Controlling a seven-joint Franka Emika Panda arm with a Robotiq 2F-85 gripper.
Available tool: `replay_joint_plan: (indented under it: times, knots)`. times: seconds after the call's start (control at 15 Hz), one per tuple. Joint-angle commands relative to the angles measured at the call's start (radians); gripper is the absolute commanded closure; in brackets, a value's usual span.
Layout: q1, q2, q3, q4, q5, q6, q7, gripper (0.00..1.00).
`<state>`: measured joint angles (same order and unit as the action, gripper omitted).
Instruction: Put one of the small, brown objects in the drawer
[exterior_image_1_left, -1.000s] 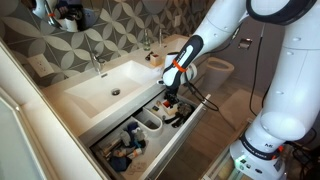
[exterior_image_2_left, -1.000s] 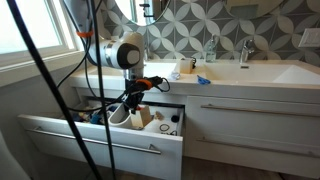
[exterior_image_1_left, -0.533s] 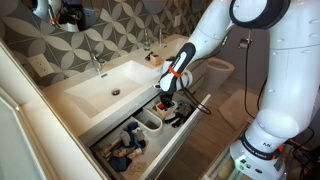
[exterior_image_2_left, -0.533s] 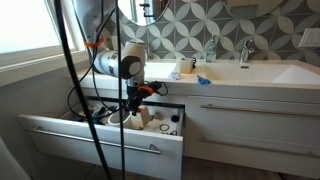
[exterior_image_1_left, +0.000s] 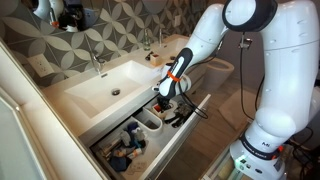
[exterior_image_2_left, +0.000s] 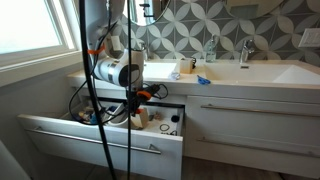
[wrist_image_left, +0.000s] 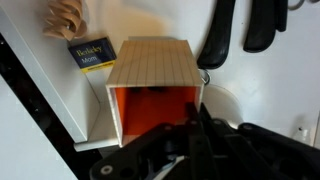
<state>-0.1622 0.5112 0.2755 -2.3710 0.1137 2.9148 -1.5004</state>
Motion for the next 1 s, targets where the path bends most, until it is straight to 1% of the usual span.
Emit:
replay_joint_plan:
  times: [0.0,0.13,0.2,0.27,0.33,0.53,0.6,0.67,0.73,0.8,0.93]
  knots:
    - [-0.058,0.059,0.048,0.025,-0.051,0.051,-0.025,0.99]
    - [-0.072,0.074,0.054,0.026,-0.083,0.061,-0.029,0.99]
    - [-0.076,0.080,0.055,0.028,-0.099,0.062,-0.027,0.83]
    - [-0.078,0.082,0.052,0.027,-0.114,0.066,-0.022,0.71]
    - [-0.080,0.083,0.051,0.026,-0.126,0.064,-0.019,0.66]
    - [-0.084,0.065,0.055,0.016,-0.141,0.050,0.000,0.44]
    - [-0.083,0.051,0.058,0.010,-0.134,0.029,0.015,0.38]
    - [-0.067,0.036,0.043,0.005,-0.134,0.018,0.038,0.30]
    - [-0.078,0.020,0.062,-0.002,-0.117,-0.006,0.053,0.24]
    - [-0.070,0.002,0.058,-0.010,-0.109,-0.020,0.080,0.17]
    - [-0.081,-0.036,0.084,-0.018,-0.066,-0.097,0.132,0.03]
